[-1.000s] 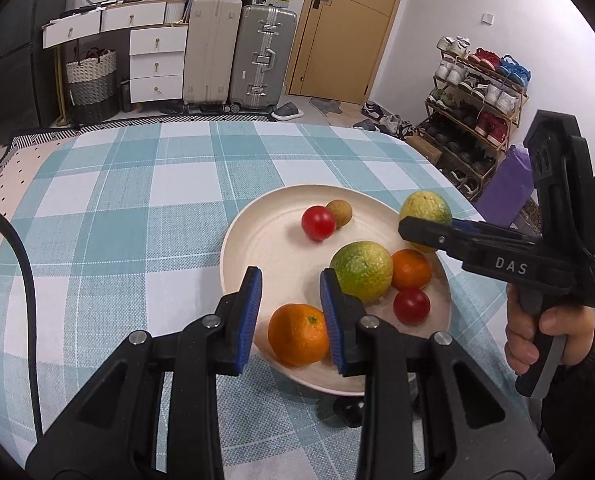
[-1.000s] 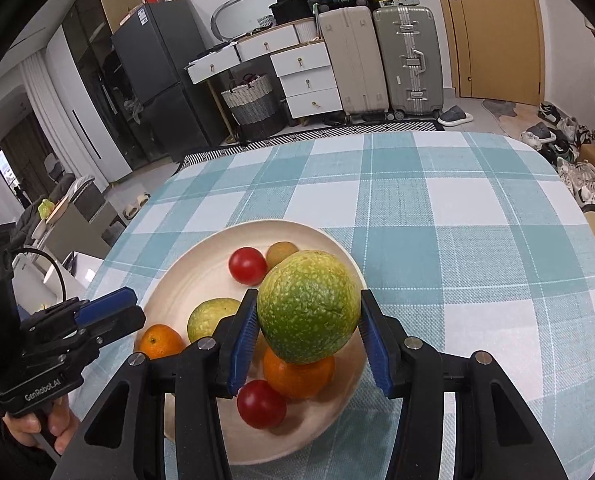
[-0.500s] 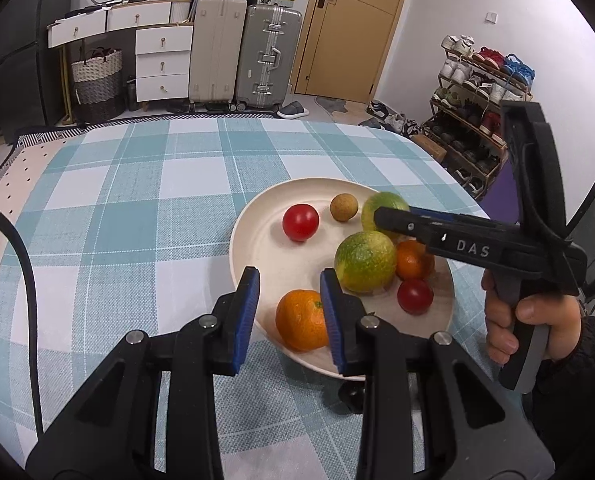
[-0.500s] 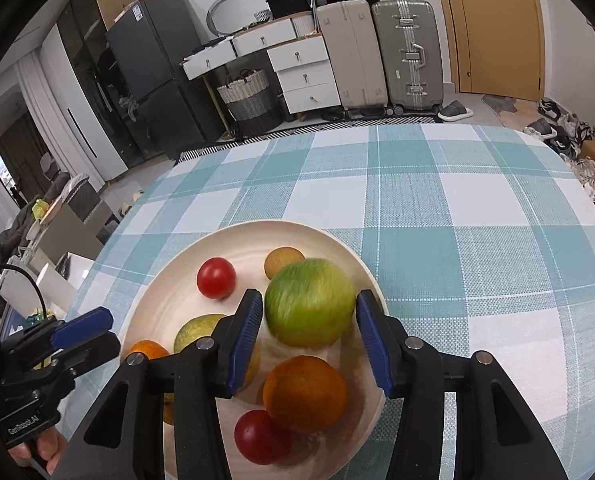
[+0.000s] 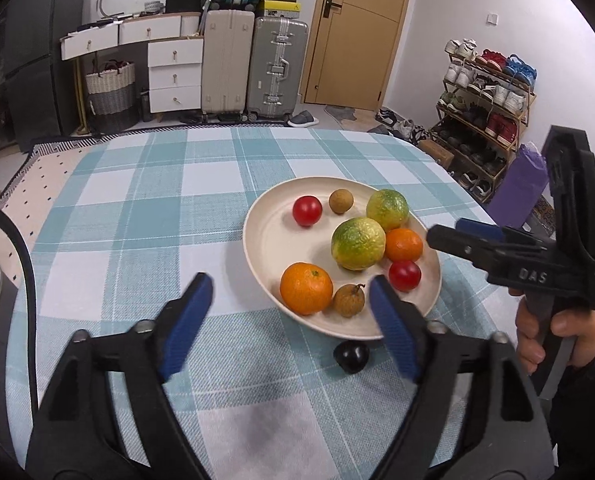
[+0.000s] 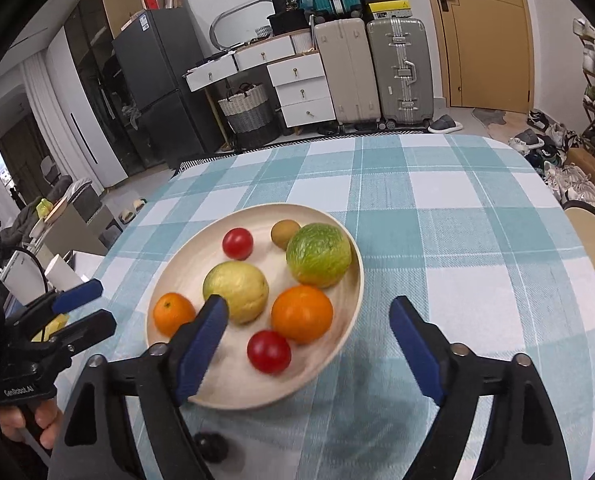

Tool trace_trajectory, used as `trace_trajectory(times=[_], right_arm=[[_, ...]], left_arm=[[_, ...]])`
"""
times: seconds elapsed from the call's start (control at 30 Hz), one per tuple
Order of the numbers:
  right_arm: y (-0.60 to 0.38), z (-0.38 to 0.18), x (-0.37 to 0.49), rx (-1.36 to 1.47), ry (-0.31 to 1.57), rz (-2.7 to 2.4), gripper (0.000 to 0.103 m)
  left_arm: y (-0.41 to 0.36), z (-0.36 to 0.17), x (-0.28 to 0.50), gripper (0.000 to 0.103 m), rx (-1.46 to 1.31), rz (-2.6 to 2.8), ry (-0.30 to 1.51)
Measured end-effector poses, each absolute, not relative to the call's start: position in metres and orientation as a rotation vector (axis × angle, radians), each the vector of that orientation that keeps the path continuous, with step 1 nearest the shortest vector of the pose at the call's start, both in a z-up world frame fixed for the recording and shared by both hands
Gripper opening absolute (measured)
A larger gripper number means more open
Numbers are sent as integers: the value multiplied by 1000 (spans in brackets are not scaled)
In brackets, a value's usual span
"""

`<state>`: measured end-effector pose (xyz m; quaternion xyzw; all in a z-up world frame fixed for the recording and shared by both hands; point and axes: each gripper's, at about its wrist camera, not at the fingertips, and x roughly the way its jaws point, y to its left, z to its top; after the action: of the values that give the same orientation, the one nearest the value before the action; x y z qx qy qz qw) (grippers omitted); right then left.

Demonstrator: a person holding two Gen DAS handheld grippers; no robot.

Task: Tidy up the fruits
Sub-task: 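Withdraw both tools from the plate toward the dark plums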

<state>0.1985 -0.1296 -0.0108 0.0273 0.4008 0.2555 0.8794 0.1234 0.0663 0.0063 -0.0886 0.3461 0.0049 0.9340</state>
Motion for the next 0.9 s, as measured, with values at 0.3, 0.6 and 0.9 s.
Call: trace_trajectory(times=[0.3,0.6,0.9], right_arm=[[-138,-7,158,11,822,561,103],[-130,-15,137,-50,870,592,103],[-117,-29,121,-97,918,641,103]], left_arm=[[62,15,89,102,-182,57,682],[54,5,73,102,-167,47,699],[47,-9,68,102,-145,47,734]])
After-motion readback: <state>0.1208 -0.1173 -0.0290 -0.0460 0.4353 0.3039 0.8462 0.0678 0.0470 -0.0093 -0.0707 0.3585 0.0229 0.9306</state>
